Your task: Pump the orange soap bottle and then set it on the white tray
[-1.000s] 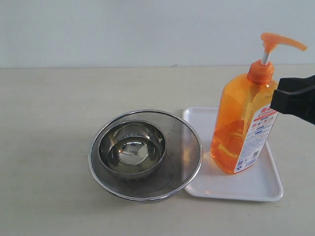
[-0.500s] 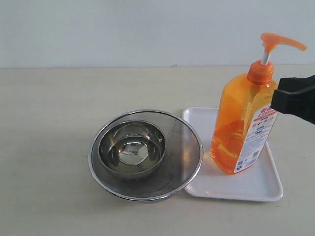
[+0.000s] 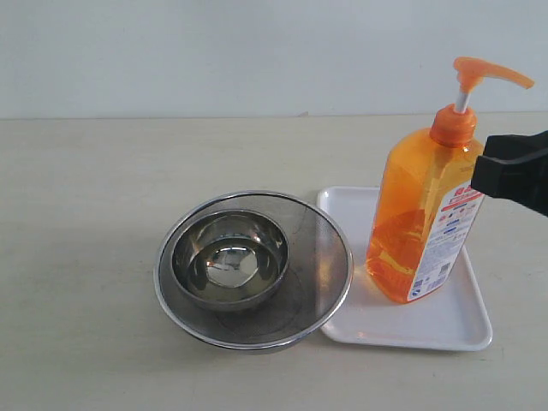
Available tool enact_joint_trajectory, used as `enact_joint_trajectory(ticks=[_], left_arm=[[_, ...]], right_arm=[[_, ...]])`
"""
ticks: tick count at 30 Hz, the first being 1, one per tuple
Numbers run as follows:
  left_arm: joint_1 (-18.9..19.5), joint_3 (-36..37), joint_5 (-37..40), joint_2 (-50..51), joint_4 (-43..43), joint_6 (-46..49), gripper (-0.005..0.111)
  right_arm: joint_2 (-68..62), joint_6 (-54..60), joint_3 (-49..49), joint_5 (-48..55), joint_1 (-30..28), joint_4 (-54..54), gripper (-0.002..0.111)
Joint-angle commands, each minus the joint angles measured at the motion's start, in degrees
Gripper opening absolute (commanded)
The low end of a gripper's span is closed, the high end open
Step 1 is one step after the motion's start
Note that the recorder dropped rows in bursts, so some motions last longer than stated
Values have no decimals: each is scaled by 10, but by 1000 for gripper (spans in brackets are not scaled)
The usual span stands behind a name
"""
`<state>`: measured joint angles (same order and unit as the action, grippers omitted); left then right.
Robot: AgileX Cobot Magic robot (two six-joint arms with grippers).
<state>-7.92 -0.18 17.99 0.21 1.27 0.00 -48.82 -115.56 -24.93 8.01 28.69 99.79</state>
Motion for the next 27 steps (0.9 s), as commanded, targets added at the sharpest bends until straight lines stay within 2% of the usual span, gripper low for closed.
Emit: enact_joint_trajectory(ticks=[1,27], left_arm=[[2,2,6,-2,6,5,96],[2,2,18,-2,6,0,96]], right_arm=[[3,4,3,4,-1,2,0],[3,4,3,0,-1,2,0]])
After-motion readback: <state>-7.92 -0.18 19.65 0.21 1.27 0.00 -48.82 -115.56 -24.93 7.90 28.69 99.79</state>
